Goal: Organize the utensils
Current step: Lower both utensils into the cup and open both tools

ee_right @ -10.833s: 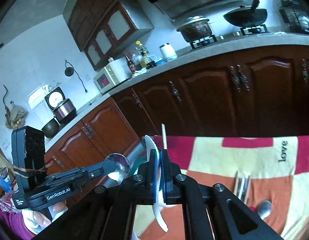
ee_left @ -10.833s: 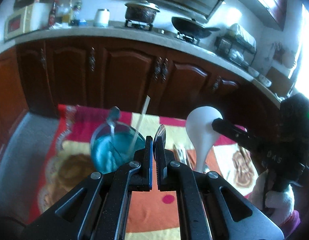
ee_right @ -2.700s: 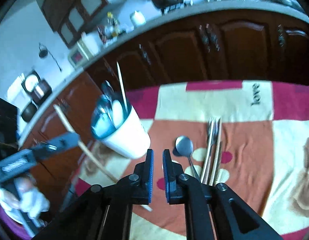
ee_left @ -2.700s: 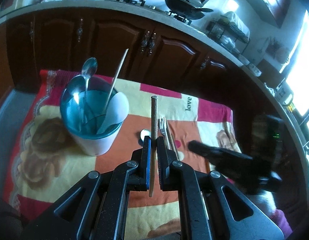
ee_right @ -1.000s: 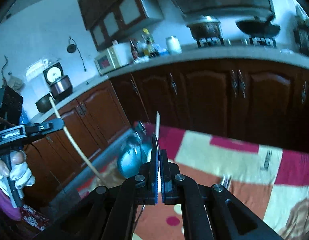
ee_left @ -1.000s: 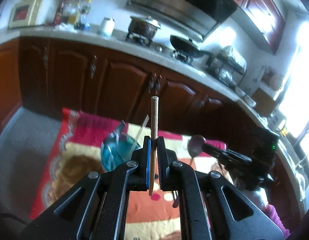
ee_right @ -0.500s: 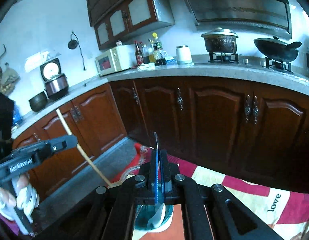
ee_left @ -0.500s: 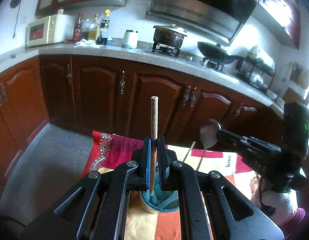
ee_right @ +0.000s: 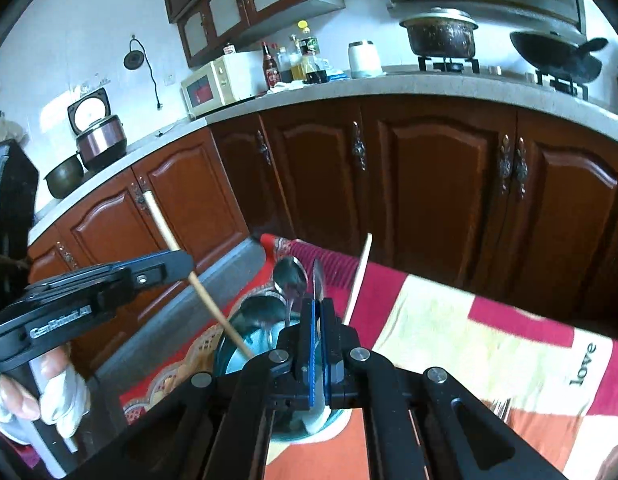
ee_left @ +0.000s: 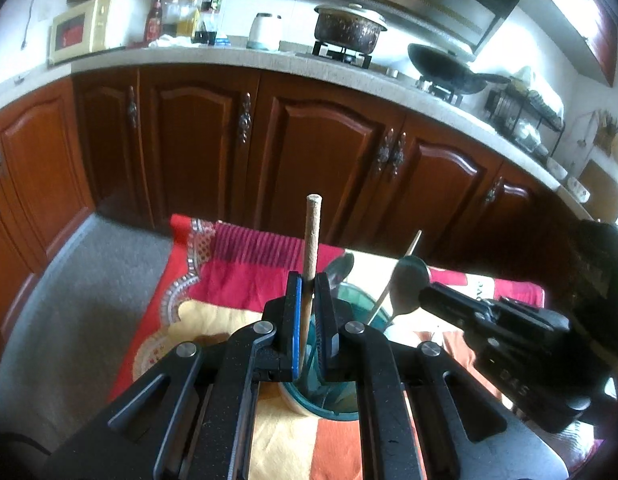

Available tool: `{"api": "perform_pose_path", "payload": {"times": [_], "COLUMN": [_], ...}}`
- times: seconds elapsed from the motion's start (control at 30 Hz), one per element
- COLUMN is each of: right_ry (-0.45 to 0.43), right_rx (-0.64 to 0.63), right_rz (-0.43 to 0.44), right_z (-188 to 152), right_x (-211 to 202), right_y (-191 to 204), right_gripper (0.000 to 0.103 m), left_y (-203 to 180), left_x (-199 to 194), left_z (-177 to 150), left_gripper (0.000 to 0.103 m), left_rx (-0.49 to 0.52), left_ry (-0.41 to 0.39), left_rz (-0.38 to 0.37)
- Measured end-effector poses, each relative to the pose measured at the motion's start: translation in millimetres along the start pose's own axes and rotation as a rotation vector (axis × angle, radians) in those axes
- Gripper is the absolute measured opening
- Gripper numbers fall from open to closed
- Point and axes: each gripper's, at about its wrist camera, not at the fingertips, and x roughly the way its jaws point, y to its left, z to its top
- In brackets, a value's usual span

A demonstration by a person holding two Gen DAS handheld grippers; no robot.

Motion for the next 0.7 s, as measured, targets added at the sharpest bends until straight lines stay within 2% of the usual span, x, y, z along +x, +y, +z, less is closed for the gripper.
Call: {"api": "perform_pose_path", "payload": {"times": [0.23, 0.4, 0.47, 0.53, 0.57, 0.7], "right_ry": [0.060, 0.106, 0.095, 0.085, 0.082, 0.071], "right_rx": [0.031, 0.075, 0.072, 0.081, 0.087, 0.110], "right_rz": [0.020, 0.044, 0.040, 0.038, 0.036, 0.031], "right_z": [-20.2, -24.7, -25.2, -26.6, -27.5, -34.1], "right_x": [1.8, 5.8, 0.3, -6.6, -9.1, -21.1], "right_y": [-1.8, -6.0, -5.0, -6.3, -6.7, -8.8], "right_gripper": [0.002, 0.002, 0.005, 0.022, 0.026, 0.029], "left_y": [-8.0, -6.3, -6.3, -6.9, -7.6, -12.8], "left_x": [2.5, 6.8, 3.8, 0.9, -1.4, -9.0], "left_z": [-6.7, -9.0, -10.0, -10.4, -11.1, -15.3], "left_gripper": [0.005, 0.006, 0.012, 0.022, 0.026, 0.033], "left_rx": [0.005, -0.021, -0.017, -0.021, -0.022, -0.009], "left_ry": [-0.001, 0.040, 0.037, 0.040, 0.039, 0.039], "left_rz": [0.011, -0.007, -0.006, -0.010, -0.014, -0.014]}}
